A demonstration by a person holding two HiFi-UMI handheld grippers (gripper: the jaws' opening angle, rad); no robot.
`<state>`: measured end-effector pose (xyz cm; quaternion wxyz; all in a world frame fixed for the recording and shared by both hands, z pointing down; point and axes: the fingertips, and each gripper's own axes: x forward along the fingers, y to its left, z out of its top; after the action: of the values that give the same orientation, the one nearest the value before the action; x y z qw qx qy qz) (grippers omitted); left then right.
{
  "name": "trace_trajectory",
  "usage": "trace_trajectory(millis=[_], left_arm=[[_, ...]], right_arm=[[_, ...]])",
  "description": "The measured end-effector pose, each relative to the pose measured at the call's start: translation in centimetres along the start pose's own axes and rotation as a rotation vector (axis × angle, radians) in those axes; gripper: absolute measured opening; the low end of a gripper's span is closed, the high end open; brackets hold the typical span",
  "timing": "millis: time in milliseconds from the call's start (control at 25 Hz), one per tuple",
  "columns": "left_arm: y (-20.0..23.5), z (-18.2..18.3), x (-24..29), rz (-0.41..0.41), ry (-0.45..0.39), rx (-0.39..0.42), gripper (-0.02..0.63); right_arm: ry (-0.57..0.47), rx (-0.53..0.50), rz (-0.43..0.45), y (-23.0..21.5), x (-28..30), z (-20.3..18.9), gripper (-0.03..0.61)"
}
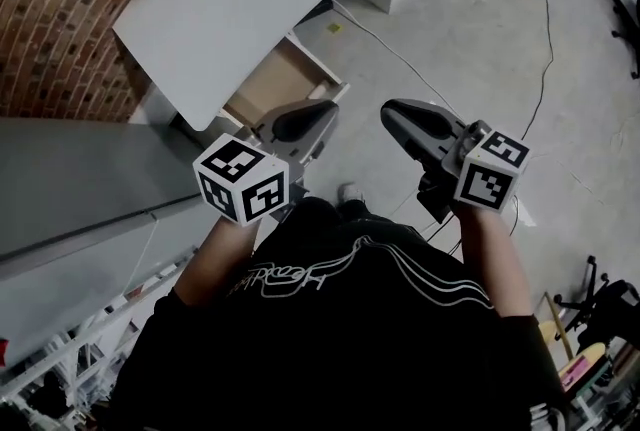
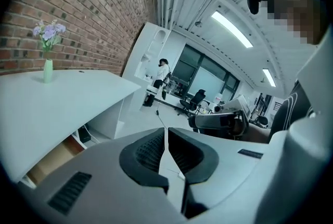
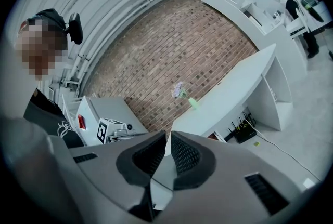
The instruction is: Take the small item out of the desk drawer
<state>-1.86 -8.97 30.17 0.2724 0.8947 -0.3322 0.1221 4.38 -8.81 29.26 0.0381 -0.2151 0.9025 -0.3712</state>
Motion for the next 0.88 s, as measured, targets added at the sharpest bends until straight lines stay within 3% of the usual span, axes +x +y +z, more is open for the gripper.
trace_trajectory(millis=[400, 680, 880], left_arm=[[7.5, -3.9, 4.4, 0.033, 0.062, 0.035, 0.025], [15.0, -8.3, 8.8, 0.061, 0.158, 0.128, 0.026], [20.3, -12.2, 11.3, 0.093, 0.240, 0.127, 0.032]], right_arm=[[0.057, 0.068, -0.046, -6.3, 2.7, -2.9, 0.057], [0.087, 0.156, -0.128, -12.2, 5.1, -5.4, 0.057], [0.091, 0.220, -0.146, -15.7, 7.2, -6.8, 0.057]])
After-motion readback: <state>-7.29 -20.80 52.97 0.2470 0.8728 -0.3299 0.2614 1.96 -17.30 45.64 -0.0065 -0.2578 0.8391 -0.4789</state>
